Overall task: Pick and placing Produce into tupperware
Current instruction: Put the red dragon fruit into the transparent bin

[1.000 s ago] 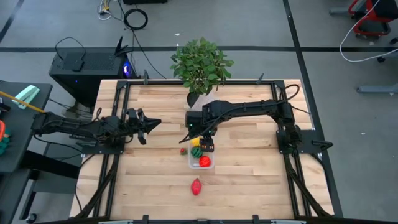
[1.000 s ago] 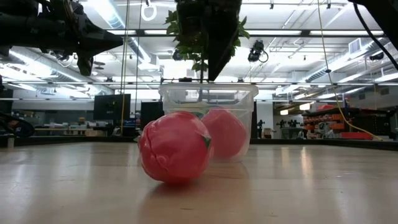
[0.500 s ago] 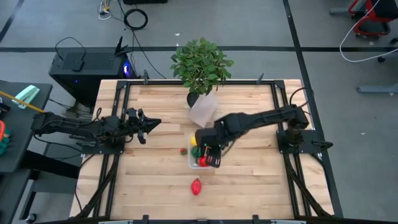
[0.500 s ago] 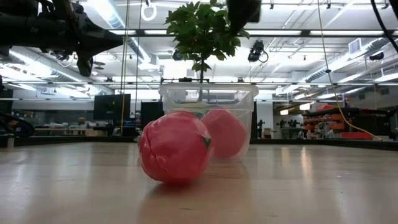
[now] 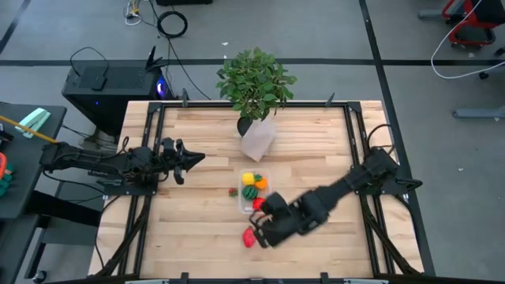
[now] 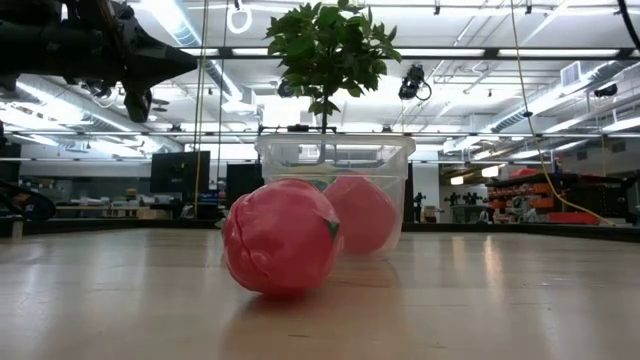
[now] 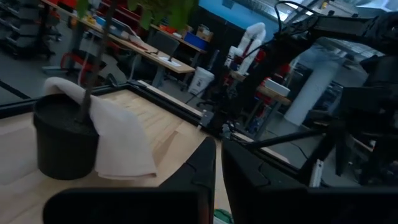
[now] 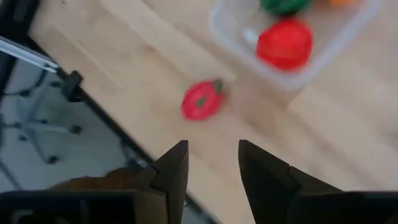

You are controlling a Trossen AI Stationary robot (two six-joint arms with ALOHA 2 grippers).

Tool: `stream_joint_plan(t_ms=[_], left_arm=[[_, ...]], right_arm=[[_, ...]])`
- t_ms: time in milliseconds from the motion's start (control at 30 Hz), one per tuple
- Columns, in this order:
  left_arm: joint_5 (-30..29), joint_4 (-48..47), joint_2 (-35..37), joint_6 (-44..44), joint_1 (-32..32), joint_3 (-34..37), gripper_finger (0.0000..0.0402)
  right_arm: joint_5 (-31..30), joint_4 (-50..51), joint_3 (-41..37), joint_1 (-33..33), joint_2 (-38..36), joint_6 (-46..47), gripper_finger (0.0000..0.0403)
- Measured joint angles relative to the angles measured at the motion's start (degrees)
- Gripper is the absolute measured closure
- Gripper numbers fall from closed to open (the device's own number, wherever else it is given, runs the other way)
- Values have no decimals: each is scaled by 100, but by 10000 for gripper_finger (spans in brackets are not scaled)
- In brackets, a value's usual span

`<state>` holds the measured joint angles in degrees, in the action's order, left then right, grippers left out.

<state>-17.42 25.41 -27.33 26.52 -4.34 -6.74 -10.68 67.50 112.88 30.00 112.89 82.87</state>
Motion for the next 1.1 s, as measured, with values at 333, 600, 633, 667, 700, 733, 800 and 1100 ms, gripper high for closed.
stream_joint_plan(t_ms=[333, 600, 633, 667, 700, 733, 800, 1100], left_arm=[[388, 2, -2, -1, -2, 0, 373], [386, 4, -2, -4, -2, 0, 376], [386, 7, -2, -7, -2, 0, 374], [386, 7, -2, -7, -2, 0, 373], [386, 7, -1, -7, -2, 0, 371], [386, 13, -1, -8, -2, 0, 370], [386, 21, -1, -9, -2, 0, 369], [379, 114, 0, -8, -7, 0, 381]], right_arm=[[-431, -310, 0, 1283, 2, 1929, 259], [-472, -467, 0, 2149, 2, 3229, 259], [-472, -415, 1, 2243, 2, 3429, 259], [-472, -338, 0, 2337, 2, 3644, 260], [-470, -263, 0, 2415, 2, 3839, 261], [-470, -220, 0, 2480, 2, 3969, 264], [-472, -241, 2, 2572, 18, 4018, 271], [-404, -2275, 7, 2644, 783, 3350, 319]])
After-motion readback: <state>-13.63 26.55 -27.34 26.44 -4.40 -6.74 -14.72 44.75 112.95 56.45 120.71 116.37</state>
